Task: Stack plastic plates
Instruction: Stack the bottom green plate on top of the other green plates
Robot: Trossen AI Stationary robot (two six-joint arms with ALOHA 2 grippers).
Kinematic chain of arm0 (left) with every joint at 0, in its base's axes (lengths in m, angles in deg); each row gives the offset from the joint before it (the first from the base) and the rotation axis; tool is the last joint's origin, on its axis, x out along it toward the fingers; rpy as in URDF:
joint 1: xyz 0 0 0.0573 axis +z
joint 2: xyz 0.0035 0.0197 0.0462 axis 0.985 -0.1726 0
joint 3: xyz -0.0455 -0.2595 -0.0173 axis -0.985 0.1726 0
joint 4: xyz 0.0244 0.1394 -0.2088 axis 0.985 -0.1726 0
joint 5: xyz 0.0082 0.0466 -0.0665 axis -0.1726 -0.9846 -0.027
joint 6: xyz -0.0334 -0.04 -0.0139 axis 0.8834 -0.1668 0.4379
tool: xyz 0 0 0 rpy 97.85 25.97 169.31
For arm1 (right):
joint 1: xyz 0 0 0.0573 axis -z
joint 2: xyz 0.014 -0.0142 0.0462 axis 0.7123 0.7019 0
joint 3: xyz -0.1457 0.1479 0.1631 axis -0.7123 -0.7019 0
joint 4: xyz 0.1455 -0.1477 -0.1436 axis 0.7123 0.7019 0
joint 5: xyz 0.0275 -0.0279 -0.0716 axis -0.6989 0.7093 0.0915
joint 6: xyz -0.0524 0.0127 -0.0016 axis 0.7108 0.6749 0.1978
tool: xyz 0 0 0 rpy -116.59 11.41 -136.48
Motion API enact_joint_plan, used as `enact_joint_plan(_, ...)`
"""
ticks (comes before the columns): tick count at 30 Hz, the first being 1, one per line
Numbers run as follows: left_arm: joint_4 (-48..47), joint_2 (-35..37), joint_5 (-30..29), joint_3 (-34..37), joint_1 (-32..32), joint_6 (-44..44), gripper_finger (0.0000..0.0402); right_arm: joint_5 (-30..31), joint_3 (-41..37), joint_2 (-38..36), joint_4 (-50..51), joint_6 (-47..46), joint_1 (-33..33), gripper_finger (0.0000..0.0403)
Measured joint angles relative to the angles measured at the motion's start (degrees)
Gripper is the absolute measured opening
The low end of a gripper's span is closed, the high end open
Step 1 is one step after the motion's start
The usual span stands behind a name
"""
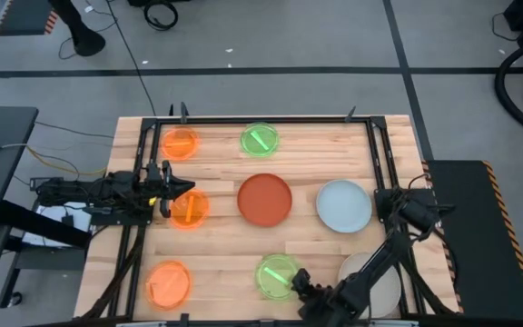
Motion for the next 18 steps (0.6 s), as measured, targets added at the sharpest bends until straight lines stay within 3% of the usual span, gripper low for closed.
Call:
enact_joint_plan(11,-0.02,0.00,0.00,0.00,0.00,0.00,0.0027,0.34,-0.04,0.38,3.55,7.57,0.79,0.0149)
enact_joint_plan(18,0.00,0.00,0.00,0.00,-0.01,0.02,0.0027,0.28,-0.02,1.28,2.13,12.31,1.77,0.0133)
